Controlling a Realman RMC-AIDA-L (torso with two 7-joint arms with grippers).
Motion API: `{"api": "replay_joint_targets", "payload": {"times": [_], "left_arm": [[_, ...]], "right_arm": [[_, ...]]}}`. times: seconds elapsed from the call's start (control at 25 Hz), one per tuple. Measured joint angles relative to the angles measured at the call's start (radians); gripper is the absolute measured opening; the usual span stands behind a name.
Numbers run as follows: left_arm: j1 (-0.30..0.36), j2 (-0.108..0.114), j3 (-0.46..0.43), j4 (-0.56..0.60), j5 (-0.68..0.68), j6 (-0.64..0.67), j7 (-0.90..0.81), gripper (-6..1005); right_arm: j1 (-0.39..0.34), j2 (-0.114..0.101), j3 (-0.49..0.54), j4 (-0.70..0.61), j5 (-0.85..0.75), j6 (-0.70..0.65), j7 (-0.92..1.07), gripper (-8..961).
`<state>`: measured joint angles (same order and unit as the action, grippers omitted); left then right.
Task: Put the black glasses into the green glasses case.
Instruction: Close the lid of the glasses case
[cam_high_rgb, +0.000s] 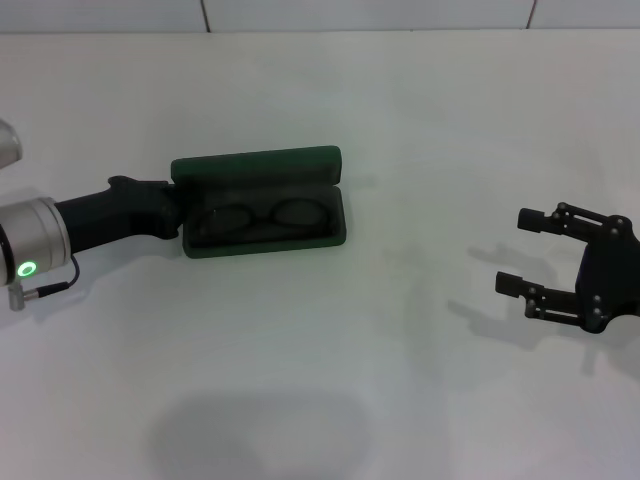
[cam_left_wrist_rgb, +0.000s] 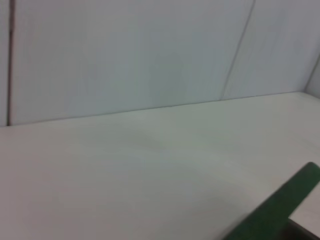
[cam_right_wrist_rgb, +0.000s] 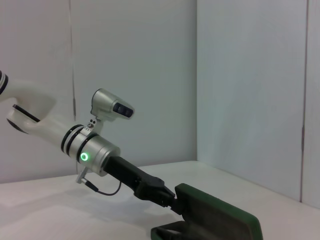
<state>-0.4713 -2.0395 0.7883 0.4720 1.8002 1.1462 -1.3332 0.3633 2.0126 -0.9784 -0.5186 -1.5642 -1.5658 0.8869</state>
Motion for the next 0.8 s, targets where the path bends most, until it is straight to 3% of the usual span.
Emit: {"api": "replay_joint_targets", "payload": {"times": [0.28, 0.48, 0.6, 0.8], "left_arm": [[-0.02, -0.004, 0.0, 0.002, -0.001, -0.052, 0.007, 29], [-0.028, 0.005, 0.003, 0.002, -0.001, -0.061, 0.017, 30], [-0.026, 0.014, 0.007, 0.002, 0.005, -0.006, 0.005, 30], [-0.003, 0.041, 0.009, 0.014, 0.016, 0.198, -0.09, 31]], "right_arm": [[-0.002, 0.001, -0.002, 0.001, 0.0, -0.014, -0.001, 752], [-0.001, 0.001, -0.005, 0.002, 0.0, -0.015, -0.001, 752], [-0.001, 0.002, -0.004, 0.002, 0.0, -0.015, -0.001, 752], [-0.004, 0.002, 0.002, 0.002, 0.001, -0.016, -0.002, 752]]}}
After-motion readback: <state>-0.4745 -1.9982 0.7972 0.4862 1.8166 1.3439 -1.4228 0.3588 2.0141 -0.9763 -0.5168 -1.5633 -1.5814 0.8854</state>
